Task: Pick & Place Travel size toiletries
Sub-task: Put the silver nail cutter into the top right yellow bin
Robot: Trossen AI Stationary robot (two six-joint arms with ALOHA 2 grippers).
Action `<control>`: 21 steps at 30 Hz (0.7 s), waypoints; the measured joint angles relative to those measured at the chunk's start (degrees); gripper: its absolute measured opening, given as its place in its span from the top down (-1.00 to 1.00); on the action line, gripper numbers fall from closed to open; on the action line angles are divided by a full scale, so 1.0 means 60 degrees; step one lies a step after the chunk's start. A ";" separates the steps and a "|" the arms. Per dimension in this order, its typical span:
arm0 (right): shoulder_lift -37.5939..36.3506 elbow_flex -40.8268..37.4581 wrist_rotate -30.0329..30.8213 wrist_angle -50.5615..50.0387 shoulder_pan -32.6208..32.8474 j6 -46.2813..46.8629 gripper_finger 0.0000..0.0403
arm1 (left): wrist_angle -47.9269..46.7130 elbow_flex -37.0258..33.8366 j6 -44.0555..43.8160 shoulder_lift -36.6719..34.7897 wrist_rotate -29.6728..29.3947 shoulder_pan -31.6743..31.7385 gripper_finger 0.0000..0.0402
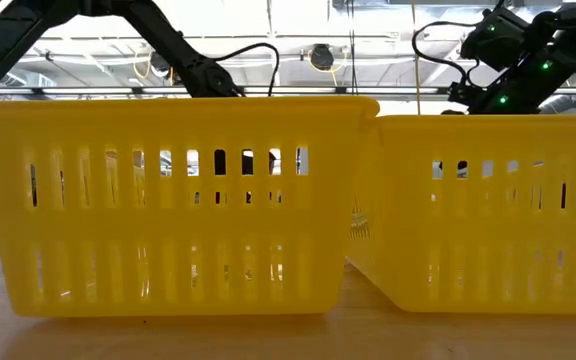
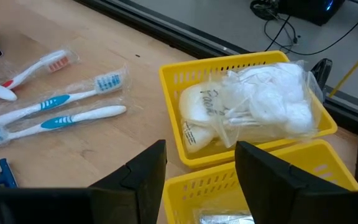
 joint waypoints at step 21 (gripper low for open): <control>0.0000 0.0000 -0.0023 -0.0002 0.0002 0.0020 0.13 | -0.0202 -0.0091 -0.2439 -0.0204 0.0212 -0.0311 0.84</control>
